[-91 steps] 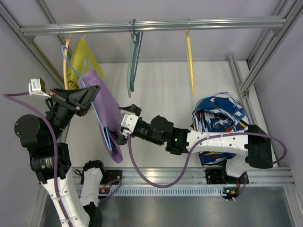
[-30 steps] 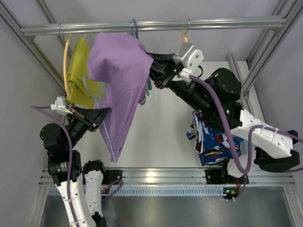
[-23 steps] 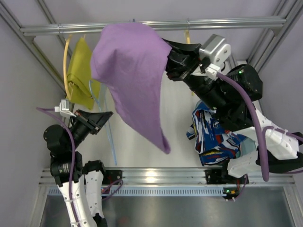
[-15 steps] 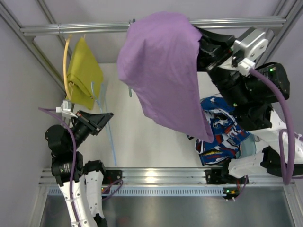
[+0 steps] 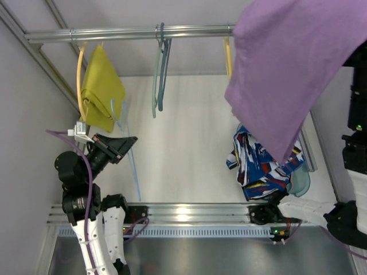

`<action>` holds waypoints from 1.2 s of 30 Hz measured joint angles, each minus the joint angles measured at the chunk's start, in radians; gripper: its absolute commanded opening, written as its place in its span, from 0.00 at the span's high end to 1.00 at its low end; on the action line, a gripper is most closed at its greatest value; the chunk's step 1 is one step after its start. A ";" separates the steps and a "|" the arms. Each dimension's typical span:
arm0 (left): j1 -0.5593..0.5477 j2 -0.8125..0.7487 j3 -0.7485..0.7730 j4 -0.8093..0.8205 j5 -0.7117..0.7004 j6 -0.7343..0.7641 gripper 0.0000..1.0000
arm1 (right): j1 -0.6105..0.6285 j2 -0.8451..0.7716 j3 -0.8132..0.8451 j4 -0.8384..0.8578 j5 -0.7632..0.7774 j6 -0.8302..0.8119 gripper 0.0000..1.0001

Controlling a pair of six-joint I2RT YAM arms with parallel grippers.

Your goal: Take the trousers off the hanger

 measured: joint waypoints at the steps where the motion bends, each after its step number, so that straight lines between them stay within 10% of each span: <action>1: 0.000 0.000 0.000 0.000 0.000 0.000 1.00 | -0.031 -0.023 0.000 -0.008 0.002 0.008 1.00; 15: 0.000 -0.002 0.024 -0.006 0.028 0.012 1.00 | -0.332 -0.310 -0.100 -0.022 0.178 -0.202 1.00; 36: 0.000 -0.019 0.104 -0.009 0.045 0.013 1.00 | -0.500 -0.532 -0.846 -0.226 0.428 -0.341 1.00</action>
